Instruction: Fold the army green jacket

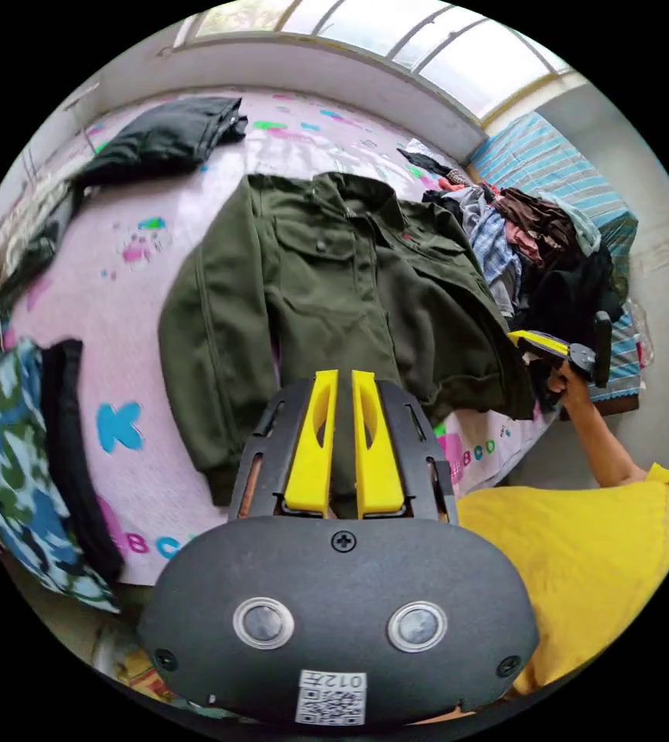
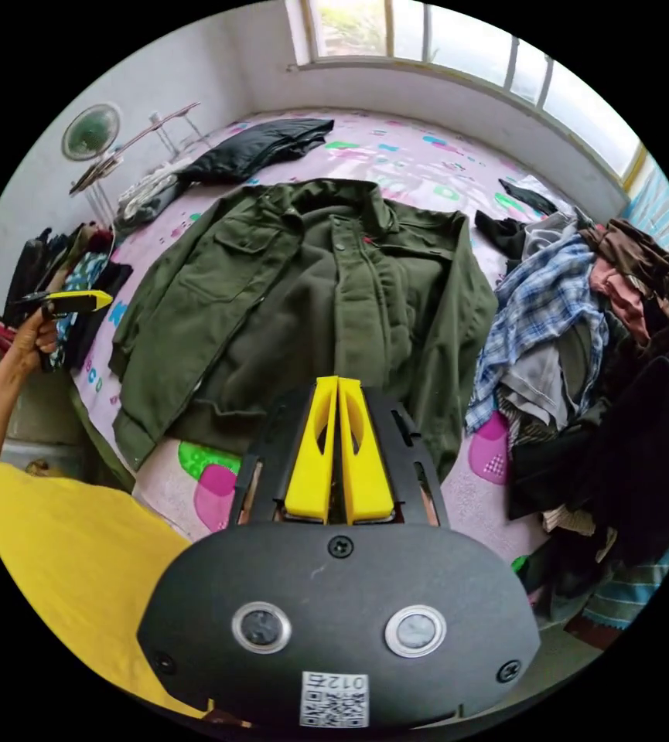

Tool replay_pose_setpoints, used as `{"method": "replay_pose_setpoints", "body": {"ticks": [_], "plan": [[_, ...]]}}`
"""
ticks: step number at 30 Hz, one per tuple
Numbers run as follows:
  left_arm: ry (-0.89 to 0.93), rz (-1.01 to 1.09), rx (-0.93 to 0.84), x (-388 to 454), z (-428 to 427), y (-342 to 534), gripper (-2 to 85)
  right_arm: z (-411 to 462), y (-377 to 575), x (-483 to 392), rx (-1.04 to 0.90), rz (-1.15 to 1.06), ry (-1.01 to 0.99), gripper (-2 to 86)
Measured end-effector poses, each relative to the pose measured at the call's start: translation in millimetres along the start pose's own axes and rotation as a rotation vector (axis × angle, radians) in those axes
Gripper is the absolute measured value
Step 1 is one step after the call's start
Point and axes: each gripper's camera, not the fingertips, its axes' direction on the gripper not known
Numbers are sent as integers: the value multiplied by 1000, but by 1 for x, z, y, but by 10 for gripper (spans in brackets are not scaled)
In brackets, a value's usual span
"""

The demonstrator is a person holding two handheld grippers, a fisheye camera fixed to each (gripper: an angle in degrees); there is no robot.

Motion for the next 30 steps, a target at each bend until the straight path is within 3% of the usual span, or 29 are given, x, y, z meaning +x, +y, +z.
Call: {"method": "replay_pose_setpoints", "body": {"ticks": [4,9,17,20,26,30], "plan": [[42,9,-45,5,-2,80,66,2,-6,-48,37,-159,-15,5],[-162,127,-142,25,-24,134,105,44,-35,-70,-47,-336,111,15],[-372,259,-260,32,-61,187,131,99,-140,-21,-195,-272,125,4],[-344,240,-242,31,-70,178,120,113,-170,-3,-258,-210,110,1],[-463,253,-141,42,-119,152,47,117,-213,27,-354,-87,-48,0],[-400,136,-92,5,-193,139,18,126,-228,35,-497,-12,-396,2]]}}
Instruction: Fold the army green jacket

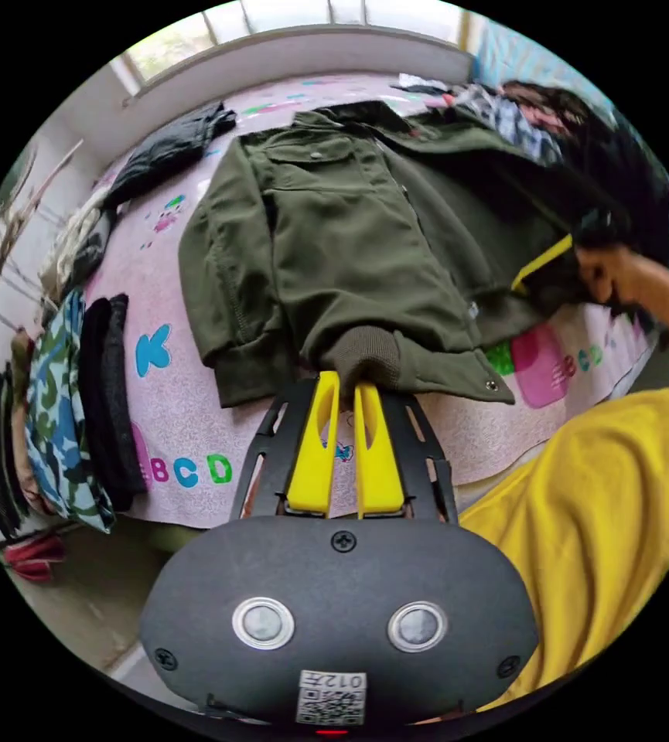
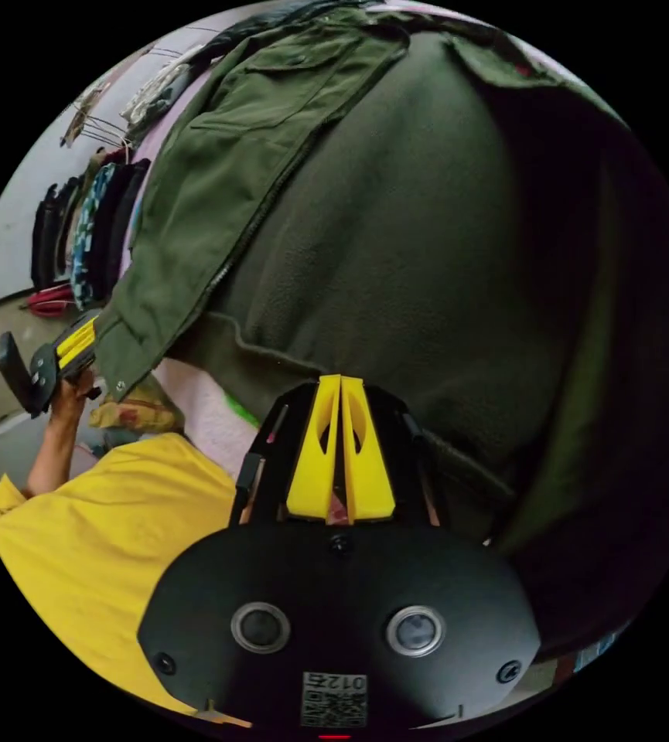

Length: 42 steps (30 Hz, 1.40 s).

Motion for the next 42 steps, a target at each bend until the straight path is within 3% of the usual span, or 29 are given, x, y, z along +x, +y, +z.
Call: {"method": "replay_pose_setpoints", "body": {"ticks": [3,6,10,13,18,22,30,38,42], "plan": [[140,-134,59,-78,-60,13,9,-2,-6,-19,50,-10,3,4],[193,-174,150,-133,-130,30,5,7,-22,-72,-30,-173,12,4],[148,-41,123,-152,-188,42,2,26,-30,-135,-156,-396,112,5],[126,48,33,-135,-178,59,1,20,-39,-132,-209,-416,61,5],[127,-12,41,-141,-175,100,0,-65,-41,-98,134,-299,75,11],[144,-81,54,-174,-183,123,0,-131,-83,-83,360,-253,296,53],[106,9,11,-190,-193,130,1,-132,-197,-105,388,-373,682,78],[63,147,-105,-195,-184,131,0,-109,-280,-100,228,-375,746,27],[-7,280,-250,-183,-170,122,-1,-183,-280,-80,348,-294,469,11]]}}
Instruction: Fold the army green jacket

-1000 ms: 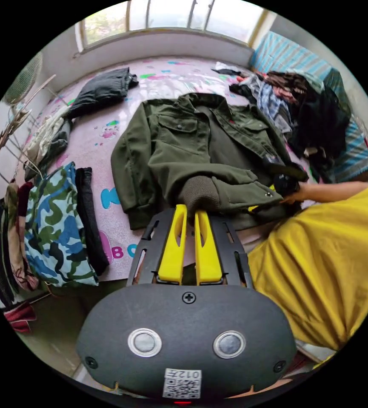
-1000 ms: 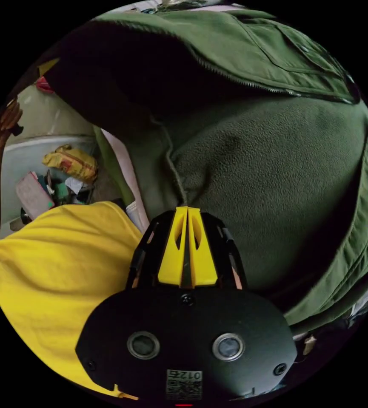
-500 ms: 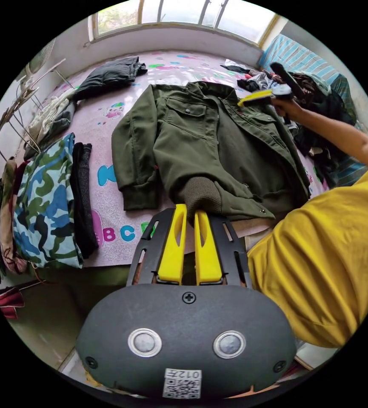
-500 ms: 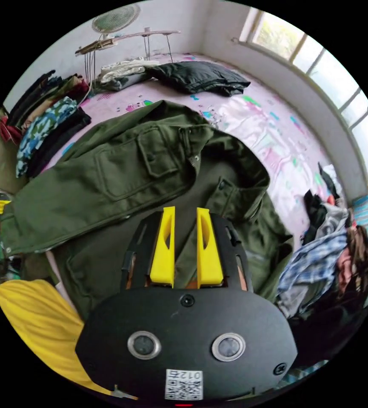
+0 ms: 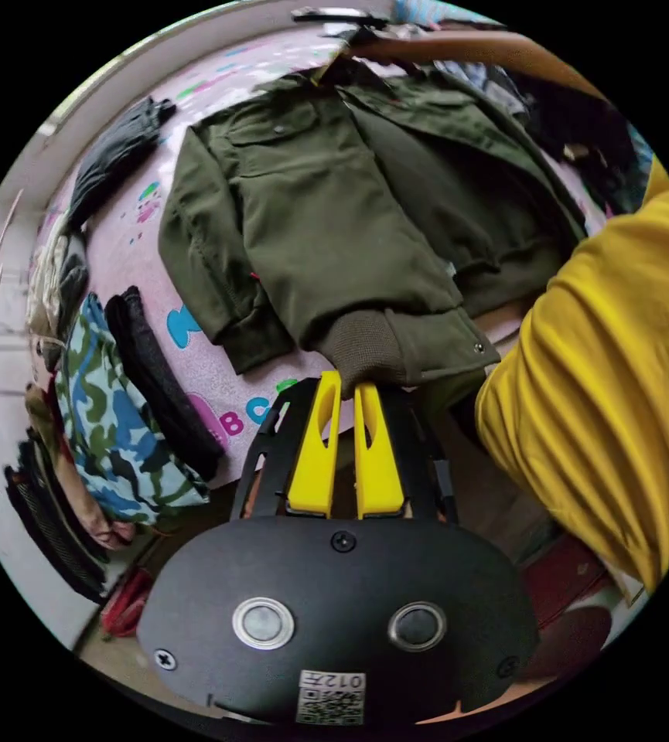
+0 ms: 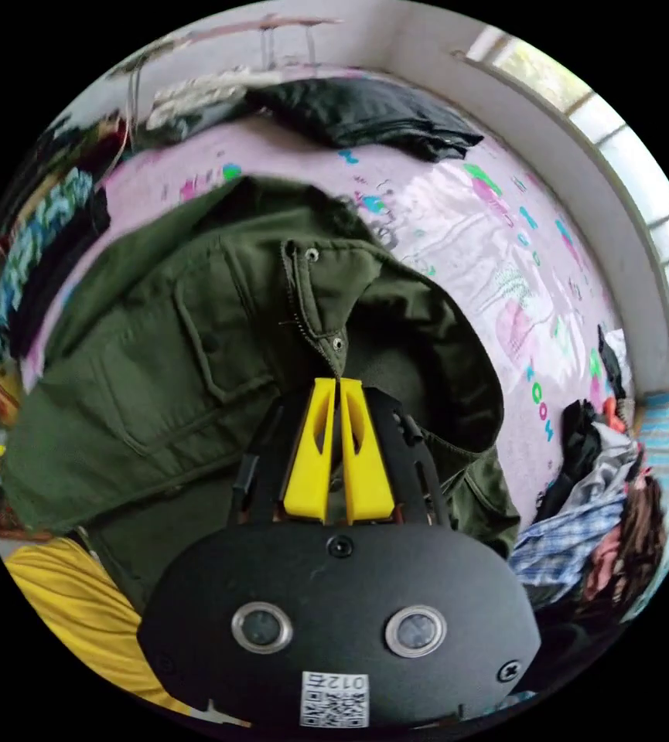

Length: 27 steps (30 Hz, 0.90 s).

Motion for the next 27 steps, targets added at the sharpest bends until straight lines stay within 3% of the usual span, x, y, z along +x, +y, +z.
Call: {"method": "replay_pose_setpoints", "body": {"ticks": [3,7,10,15,21,24,27], "plan": [[-82,166,-122,20,8,-23,-1,-45,9,60,96,159,-194,8],[-11,330,-241,43,43,-65,0,2,22,100,3,271,-201,7],[100,350,-279,51,79,-94,0,31,22,103,-15,317,-215,8],[63,371,-392,54,94,-103,4,47,23,112,-64,373,-261,9],[251,245,-333,26,56,-115,40,32,56,146,21,511,-371,11],[429,60,-313,-13,57,-88,50,4,85,141,127,543,-240,7],[652,-180,-242,-61,64,-36,54,-15,112,118,206,463,-252,5]]}}
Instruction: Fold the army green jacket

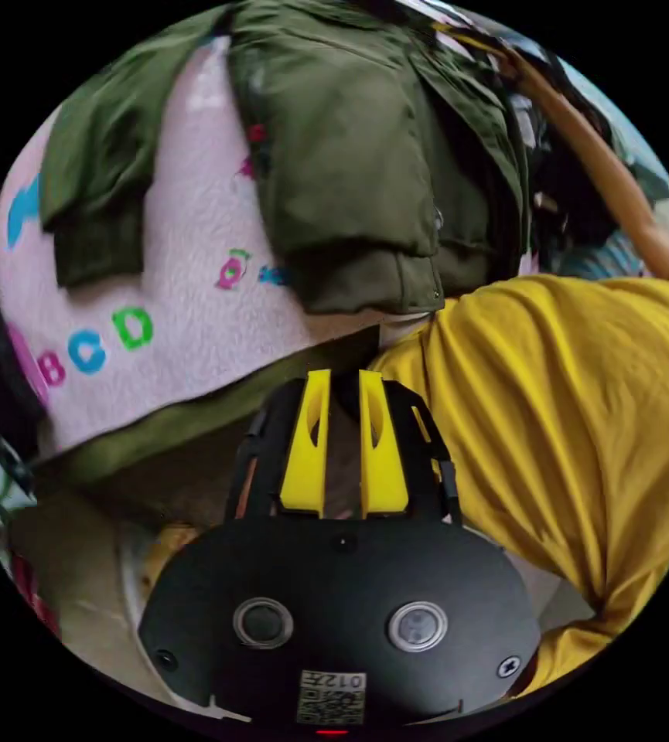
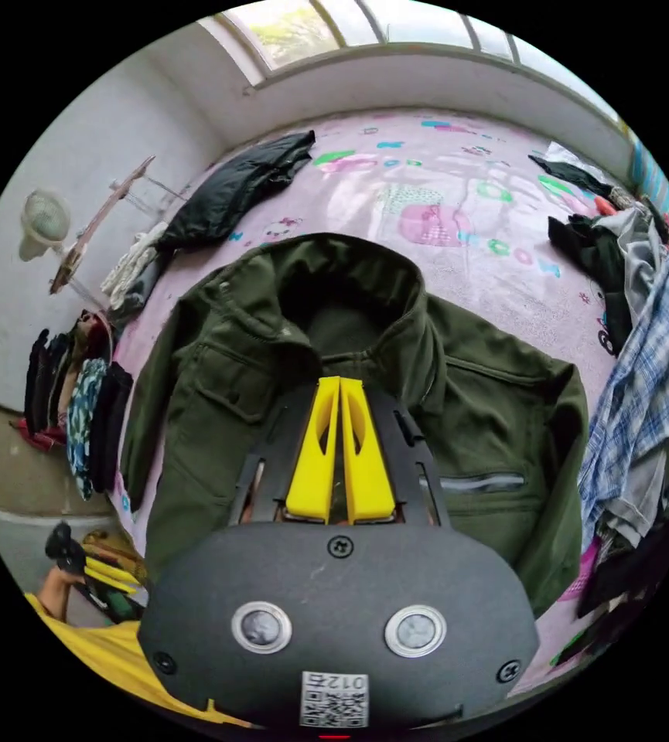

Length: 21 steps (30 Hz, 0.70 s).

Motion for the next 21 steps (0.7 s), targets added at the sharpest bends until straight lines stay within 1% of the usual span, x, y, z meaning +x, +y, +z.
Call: {"method": "replay_pose_setpoints", "body": {"ticks": [1,2,3,4,5,6,7,8,10,12,13,15,18,20,21], "plan": [[36,-54,48,-15,-4,16,58,-5,15,-18,4,-80,-52,5],[23,-100,111,-25,-10,29,62,-5,24,-29,-7,-120,-83,4],[9,-117,143,-27,-12,34,66,-2,42,-55,-53,-214,-145,4],[-26,-148,206,-30,-13,38,74,3,64,-83,-112,-301,-190,2],[-82,-158,228,-25,-10,35,86,5,75,-96,-138,-335,-213,2],[-123,-153,226,-20,-5,31,92,9,97,-119,-185,-400,-263,1],[-214,-143,210,-7,6,21,105,11,116,-138,-223,-453,-304,1],[-291,-120,198,9,19,9,115,12,124,-146,-237,-472,-314,0],[-365,-88,225,32,36,-3,120,11,148,-160,-271,-494,-298,0],[-380,-98,301,45,45,-7,118,8,159,-158,-300,-480,-321,0],[-354,-117,342,47,50,-7,112,5,167,-154,-330,-486,-377,0],[-348,-152,400,47,58,-7,98,-1,179,-152,-352,-529,-428,1],[-404,-148,418,53,72,-20,59,-4,194,-154,-376,-596,-368,1],[-508,-143,393,61,75,-32,26,-1,196,-151,-383,-572,-362,1],[-531,-158,389,62,75,-33,21,0,195,-148,-381,-551,-371,1]]}}
